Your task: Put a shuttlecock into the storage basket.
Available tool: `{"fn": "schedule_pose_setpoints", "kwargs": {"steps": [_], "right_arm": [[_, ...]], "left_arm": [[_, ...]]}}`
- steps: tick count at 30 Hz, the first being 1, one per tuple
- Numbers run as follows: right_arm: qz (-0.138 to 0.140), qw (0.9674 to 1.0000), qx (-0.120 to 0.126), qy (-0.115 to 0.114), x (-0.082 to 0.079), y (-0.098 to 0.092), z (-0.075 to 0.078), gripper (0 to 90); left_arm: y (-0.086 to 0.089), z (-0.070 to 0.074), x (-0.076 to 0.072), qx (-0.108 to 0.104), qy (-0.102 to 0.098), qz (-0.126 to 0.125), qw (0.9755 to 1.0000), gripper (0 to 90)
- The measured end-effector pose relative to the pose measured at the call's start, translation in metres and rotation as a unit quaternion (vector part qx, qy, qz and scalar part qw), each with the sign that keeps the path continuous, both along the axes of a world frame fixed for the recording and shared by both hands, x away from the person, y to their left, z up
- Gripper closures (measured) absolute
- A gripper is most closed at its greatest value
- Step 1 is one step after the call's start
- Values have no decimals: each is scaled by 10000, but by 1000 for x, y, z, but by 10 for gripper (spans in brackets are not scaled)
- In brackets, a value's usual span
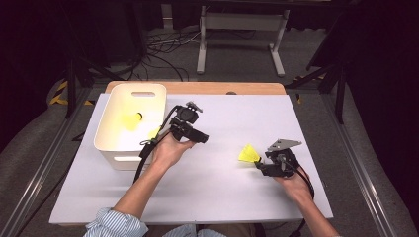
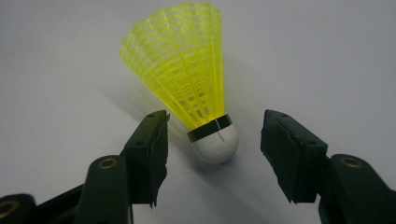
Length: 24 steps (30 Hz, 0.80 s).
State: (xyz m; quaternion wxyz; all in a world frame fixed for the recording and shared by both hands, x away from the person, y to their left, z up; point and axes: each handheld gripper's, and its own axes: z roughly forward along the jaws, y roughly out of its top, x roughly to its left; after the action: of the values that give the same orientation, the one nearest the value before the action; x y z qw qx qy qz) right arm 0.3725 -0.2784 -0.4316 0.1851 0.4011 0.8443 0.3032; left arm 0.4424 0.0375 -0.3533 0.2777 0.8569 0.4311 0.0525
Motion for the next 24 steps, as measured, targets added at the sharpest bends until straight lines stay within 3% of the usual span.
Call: {"fn": "schedule_pose_setpoints", "kwargs": {"steps": [11, 24], "right_arm": [[113, 9994, -206, 252, 7, 4, -8, 483], [157, 9989, -294, 315, 8, 5, -10, 600]], "left_arm": [[-3, -11, 2, 35, 77, 23, 10000, 306], [-9, -23, 4, 106, 149, -14, 9998, 307]]}}
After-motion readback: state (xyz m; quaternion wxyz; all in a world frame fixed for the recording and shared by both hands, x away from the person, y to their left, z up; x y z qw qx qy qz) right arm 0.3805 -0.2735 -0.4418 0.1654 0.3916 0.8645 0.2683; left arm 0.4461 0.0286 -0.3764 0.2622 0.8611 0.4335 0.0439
